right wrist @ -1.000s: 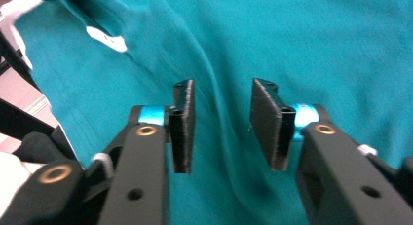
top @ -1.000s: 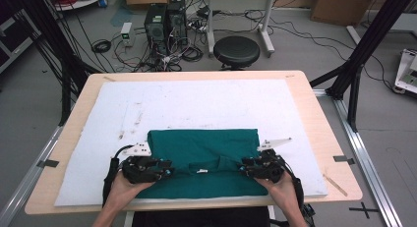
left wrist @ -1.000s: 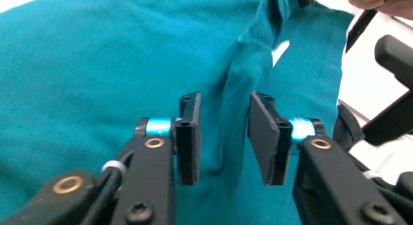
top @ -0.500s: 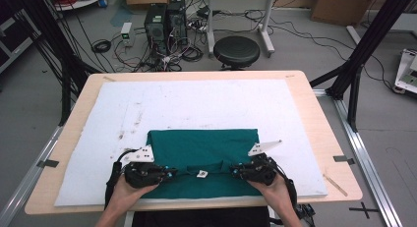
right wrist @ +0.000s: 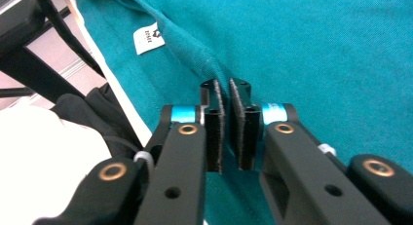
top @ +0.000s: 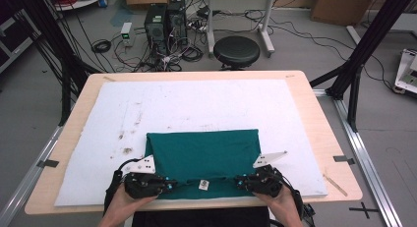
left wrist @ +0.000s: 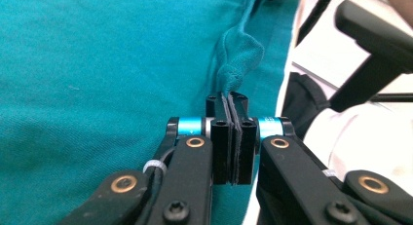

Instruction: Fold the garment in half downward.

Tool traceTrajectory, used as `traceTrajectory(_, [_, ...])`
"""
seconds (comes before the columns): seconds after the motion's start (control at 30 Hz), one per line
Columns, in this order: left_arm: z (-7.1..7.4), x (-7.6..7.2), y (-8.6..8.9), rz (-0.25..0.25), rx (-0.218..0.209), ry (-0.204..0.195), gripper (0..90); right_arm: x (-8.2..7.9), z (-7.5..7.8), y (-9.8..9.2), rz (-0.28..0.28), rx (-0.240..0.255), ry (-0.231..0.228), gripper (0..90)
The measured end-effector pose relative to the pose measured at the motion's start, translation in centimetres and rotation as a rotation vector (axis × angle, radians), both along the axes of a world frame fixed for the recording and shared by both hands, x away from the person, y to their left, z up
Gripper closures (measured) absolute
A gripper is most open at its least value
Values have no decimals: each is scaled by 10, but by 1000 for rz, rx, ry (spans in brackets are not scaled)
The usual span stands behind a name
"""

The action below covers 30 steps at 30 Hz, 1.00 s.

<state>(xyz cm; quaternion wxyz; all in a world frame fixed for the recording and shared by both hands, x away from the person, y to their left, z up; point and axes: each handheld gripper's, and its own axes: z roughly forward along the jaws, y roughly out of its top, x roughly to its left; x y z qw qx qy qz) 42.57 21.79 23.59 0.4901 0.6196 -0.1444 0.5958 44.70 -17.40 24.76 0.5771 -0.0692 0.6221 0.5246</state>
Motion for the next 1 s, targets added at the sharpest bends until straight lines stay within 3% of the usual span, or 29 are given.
traceTrajectory(0.17, [0,2,3,18,8,12,876,-1,-2,3,1,-27,-7,870])
traceTrajectory(0.27, [1,-1,6,-11,26,28,752,-2,-3,2,23,-36,15,760])
traceTrajectory(0.37, [2,-6,8,-58,-18,6,652,-8,-4,0,57,-24,0,657])
traceTrajectory(0.5, [6,-5,-1,-16,-116,-63,597,-15,0,5,80,21,-35,557])
traceTrajectory(0.57, [6,-3,-7,34,-135,-109,577,-15,3,13,44,53,-58,524])
traceTrajectory(0.67, [5,2,-16,99,-142,-145,520,-11,5,23,-24,91,-91,468])
traceTrajectory(0.77, [4,9,-19,160,-133,-155,494,-6,4,33,-81,79,-116,447])
traceTrajectory(0.87, [0,11,-20,175,-115,-165,514,-1,2,37,-118,61,-115,440])
traceTrajectory(1.0, [0,10,-16,163,-72,-134,521,0,0,35,-120,53,-123,437])
